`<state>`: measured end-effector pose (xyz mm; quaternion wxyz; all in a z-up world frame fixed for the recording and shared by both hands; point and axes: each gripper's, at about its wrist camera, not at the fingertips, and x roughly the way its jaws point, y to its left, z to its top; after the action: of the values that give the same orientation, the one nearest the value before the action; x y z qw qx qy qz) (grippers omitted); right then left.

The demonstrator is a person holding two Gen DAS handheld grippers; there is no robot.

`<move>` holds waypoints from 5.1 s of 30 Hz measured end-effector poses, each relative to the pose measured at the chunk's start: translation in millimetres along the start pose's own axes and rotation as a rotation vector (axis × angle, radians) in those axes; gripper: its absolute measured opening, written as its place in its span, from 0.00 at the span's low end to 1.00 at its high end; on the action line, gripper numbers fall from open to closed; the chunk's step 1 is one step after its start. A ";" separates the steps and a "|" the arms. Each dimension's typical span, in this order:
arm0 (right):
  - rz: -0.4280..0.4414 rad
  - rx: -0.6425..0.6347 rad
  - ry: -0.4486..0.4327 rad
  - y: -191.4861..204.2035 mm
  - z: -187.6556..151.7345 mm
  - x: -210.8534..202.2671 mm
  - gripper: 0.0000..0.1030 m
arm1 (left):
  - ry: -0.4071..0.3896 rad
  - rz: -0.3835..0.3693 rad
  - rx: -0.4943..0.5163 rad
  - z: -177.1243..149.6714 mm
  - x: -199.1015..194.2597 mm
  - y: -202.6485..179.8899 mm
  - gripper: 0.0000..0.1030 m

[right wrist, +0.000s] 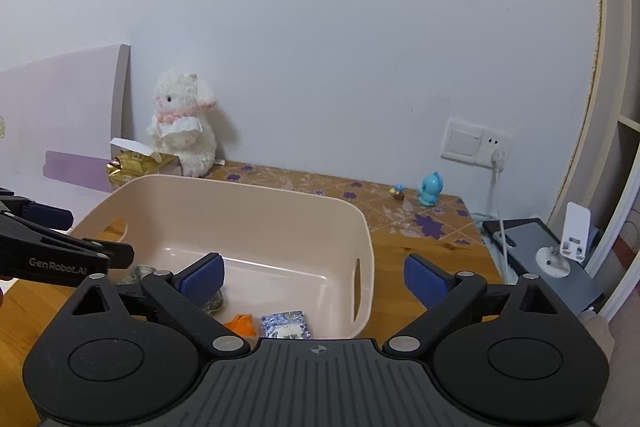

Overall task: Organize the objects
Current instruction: 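Move both tools back toward the remaining items on the table, then grasp the white card box with left tool while right tool grasps the black box, then lift the white box and black box into the basket and release both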

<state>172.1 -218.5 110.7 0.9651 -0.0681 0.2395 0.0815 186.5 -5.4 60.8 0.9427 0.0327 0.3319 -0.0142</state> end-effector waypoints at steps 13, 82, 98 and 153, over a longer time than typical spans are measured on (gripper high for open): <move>-0.010 -0.027 0.031 -12.6 -31.1 -48.0 1.00 | 0.018 0.021 0.000 -44.3 -45.1 -3.3 0.83; 0.102 0.004 0.291 2.9 -116.7 63.6 0.40 | 0.243 -0.060 -0.012 -101.0 35.9 -25.9 0.31; 0.078 0.035 0.149 -7.0 -99.4 -26.5 0.40 | 0.102 -0.044 -0.033 -91.4 -38.4 -18.9 0.31; 0.026 -0.016 0.158 19.4 -1.3 96.9 0.40 | 0.182 -0.059 0.089 29.4 104.9 -13.3 0.31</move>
<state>252.3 -187.6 61.8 0.9414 -0.0791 0.3151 0.0905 286.0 -21.3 17.1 0.9054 0.0656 0.4159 -0.0536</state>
